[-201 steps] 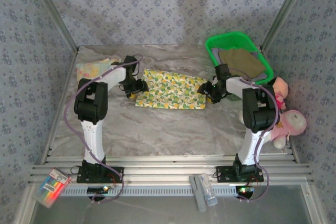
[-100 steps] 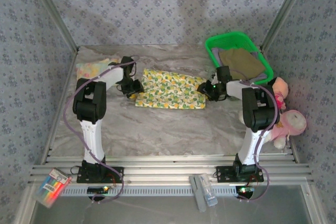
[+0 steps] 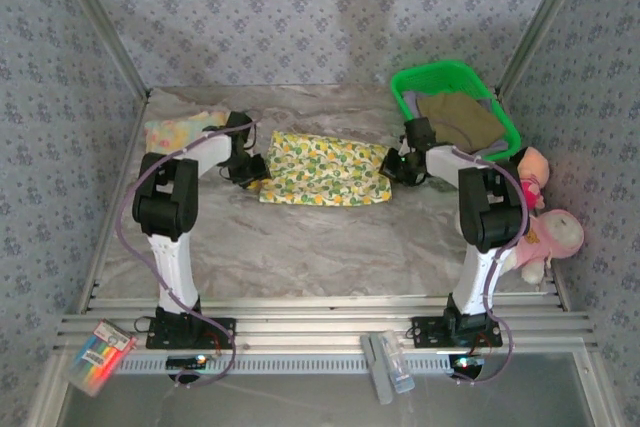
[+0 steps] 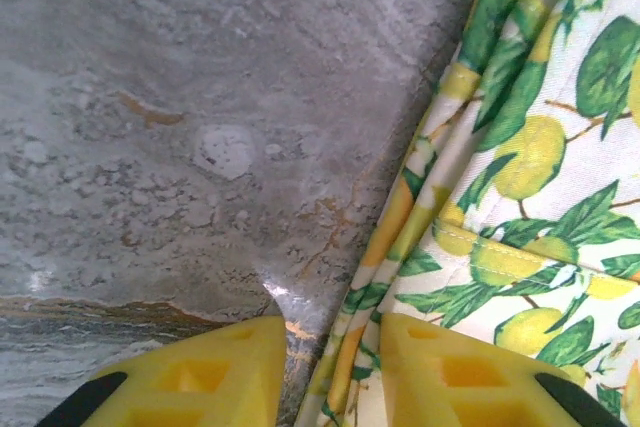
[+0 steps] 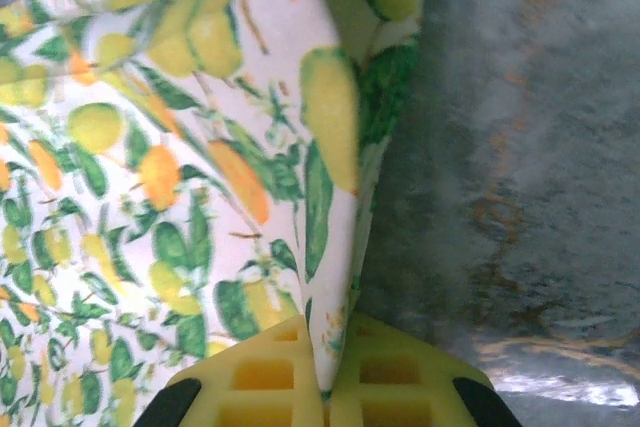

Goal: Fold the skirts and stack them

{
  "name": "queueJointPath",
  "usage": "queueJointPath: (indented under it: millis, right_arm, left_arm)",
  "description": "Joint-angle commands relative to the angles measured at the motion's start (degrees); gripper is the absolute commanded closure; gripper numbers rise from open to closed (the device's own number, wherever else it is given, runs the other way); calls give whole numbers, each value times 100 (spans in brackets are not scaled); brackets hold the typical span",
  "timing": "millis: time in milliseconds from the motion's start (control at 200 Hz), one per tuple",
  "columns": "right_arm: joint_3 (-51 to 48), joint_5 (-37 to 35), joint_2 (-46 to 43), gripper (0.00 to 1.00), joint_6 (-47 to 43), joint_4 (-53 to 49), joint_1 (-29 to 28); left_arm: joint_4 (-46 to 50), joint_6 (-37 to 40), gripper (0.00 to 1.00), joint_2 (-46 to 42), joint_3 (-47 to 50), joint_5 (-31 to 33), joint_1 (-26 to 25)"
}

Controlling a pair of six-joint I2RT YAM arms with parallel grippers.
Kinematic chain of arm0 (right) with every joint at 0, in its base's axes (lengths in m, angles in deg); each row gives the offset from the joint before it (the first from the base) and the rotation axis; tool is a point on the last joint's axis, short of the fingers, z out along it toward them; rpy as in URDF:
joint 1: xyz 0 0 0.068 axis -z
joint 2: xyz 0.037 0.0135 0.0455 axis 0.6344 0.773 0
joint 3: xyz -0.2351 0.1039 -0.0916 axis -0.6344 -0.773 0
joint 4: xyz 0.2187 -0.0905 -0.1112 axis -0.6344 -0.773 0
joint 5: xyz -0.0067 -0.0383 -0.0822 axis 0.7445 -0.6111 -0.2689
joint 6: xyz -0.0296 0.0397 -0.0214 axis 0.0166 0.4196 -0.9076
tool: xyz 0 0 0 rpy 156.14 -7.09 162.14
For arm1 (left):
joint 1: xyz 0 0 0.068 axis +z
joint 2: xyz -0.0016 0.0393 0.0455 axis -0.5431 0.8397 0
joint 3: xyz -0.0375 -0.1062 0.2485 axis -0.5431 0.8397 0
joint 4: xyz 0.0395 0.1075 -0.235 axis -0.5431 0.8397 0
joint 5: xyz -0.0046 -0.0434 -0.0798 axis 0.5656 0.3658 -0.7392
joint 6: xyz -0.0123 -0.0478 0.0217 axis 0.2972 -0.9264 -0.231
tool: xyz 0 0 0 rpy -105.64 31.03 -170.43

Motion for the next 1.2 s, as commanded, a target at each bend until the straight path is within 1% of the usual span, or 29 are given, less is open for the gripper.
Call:
queueJointPath:
  millis: [0, 60, 140, 190, 320, 375, 420, 560, 640, 685, 725, 810, 964, 1104, 1194]
  right_arm:
    - [853, -563, -69, 100, -555, -1034, -459]
    - [1293, -701, 20, 100, -560, -1454, -673]
    - [1737, -662, 149, 100, -509, -1771, -928]
    - [2021, -499, 248, 100, -370, -1908, -1137]
    - [2486, 69, 491, 100, 27, -1750, -1530]
    - [2646, 424, 656, 100, 226, -1387, -1702]
    - [2750, 609, 795, 100, 575, -1170, -1829]
    - [3057, 730, 1286, 100, 1070, -608, -2071]
    - [3020, 863, 1487, 100, 1713, 317, -2147]
    - [3058, 964, 1614, 100, 1906, 664, -2197]
    - [3185, 981, 1735, 100, 1937, 692, -2237]
    - [3528, 849, 2037, 100, 1881, 400, -2348]
    - [3616, 773, 2347, 100, 1971, 459, -2431]
    - [3798, 699, 2574, 100, 1853, 182, -2502]
    - [3800, 649, 2588, 95, 1795, 79, -2532]
  left_arm:
    - [-246, -304, 70, 396, 439, -754, -398]
    - [-235, -344, 72, 421, 447, -767, -454]
    - [-236, -398, 73, 411, 445, -818, -493]
    - [-230, -428, 73, 373, 439, -854, -509]
    - [-186, -468, 74, 301, 426, -863, -563]
    - [-189, -481, 74, 300, 427, -864, -578]
    - [-186, -481, 74, 307, 440, -869, -587]
    - [-175, -452, 75, 314, 447, -850, -582]
    - [-176, -451, 75, 296, 452, -833, -582]
    - [-174, -446, 75, 292, 448, -839, -575]
    - [-170, -429, 75, 299, 440, -834, -573]
    - [-156, -393, 75, 308, 413, -828, -556]
    - [-156, -385, 75, 287, 394, -815, -508]
    - [-118, -338, 75, 261, 362, -790, -477]
    - [2, -257, 74, 234, 279, -726, -442]
